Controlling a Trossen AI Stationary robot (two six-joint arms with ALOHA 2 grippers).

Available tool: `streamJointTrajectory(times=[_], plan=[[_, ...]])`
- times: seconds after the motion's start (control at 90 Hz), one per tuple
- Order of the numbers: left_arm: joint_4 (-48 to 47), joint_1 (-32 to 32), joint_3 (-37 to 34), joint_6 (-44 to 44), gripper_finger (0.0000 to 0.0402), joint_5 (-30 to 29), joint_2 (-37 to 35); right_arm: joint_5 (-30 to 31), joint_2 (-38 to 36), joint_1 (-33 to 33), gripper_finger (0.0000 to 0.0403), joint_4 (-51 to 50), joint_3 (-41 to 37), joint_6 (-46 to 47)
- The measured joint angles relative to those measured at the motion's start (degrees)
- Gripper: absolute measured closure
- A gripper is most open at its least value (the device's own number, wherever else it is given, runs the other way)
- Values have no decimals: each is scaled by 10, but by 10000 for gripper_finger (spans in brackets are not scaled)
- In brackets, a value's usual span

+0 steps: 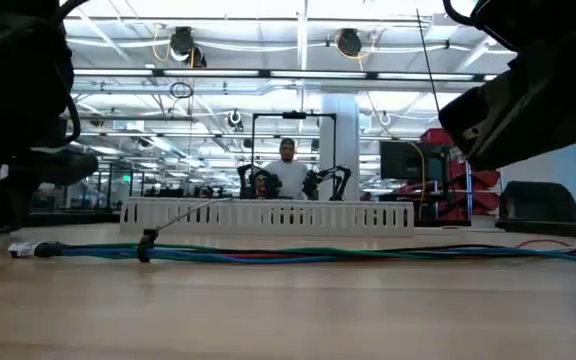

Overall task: Ziptie cables
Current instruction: Assemble the cable wires with the second cable zip tie

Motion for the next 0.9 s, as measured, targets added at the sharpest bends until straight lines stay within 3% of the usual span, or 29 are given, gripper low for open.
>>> streamJointTrajectory(times=[0.222, 0.433, 0.9], plan=[[64, -2, -49, -3, 307, -18, -4, 0, 0, 5, 390, 0, 0, 4], [71, 0, -44, 43, 391, -22, -2, 3, 0, 5, 390, 2, 0, 4], [69, -1, -37, 16, 400, -36, 1, 3, 0, 7, 390, 0, 0, 3]])
